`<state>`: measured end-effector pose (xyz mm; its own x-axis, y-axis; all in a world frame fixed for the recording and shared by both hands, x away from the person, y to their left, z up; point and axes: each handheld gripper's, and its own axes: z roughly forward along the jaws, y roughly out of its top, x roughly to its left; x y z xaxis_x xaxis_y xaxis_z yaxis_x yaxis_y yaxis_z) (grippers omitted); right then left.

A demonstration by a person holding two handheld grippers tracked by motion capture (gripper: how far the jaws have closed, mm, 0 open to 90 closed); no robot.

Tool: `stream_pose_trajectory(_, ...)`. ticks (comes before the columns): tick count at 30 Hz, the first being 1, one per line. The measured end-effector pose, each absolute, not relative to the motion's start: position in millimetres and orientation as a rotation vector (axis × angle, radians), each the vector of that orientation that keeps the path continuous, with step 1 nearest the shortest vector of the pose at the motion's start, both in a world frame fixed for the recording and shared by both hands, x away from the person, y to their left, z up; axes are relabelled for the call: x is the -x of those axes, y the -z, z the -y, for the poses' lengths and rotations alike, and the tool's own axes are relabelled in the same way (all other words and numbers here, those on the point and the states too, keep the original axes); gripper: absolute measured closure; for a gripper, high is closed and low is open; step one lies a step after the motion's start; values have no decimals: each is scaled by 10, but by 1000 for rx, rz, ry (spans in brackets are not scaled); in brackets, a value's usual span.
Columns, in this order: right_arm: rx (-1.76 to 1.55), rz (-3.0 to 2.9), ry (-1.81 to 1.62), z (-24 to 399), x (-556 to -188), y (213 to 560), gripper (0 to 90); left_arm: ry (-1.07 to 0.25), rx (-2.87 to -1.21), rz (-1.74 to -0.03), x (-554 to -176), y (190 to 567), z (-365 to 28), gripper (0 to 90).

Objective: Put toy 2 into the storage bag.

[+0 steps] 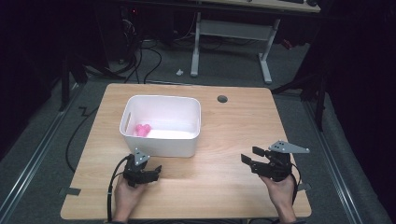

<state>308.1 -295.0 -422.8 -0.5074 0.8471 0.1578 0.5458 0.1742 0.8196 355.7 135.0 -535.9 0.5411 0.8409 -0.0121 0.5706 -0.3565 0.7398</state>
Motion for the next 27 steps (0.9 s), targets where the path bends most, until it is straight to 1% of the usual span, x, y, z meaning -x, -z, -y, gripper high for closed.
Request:
stream_pose_trajectory(20, -1365, -2159, -1228, 2783, -3228, 4534, 389, -487, -2069, -1136, -3557, 5359, -1351, 242)
stream_pose_trajectory(27, -1373, -2165, -1214, 2748, -3263, 4593, 389, -487, -2068, -1136, -3557, 5359, -1350, 242)
